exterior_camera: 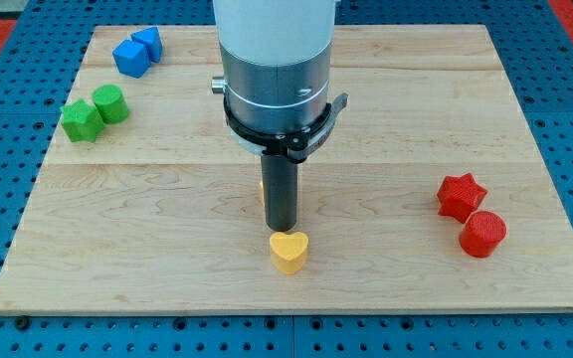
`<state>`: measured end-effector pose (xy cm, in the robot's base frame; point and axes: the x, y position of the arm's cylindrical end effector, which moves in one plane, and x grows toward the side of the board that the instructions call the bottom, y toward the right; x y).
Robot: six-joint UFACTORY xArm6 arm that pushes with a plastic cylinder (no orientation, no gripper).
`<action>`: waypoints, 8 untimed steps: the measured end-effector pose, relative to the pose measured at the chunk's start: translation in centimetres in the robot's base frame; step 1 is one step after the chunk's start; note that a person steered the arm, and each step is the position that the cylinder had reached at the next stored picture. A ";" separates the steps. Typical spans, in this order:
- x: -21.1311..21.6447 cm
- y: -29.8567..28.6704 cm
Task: Put the yellow hexagon at the top center of the board
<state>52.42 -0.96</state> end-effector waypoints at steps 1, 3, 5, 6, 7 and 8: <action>-1.0 0.0; -1.3 0.0; -1.3 0.1; -1.3 0.5; -1.3 0.5; -1.3 1.1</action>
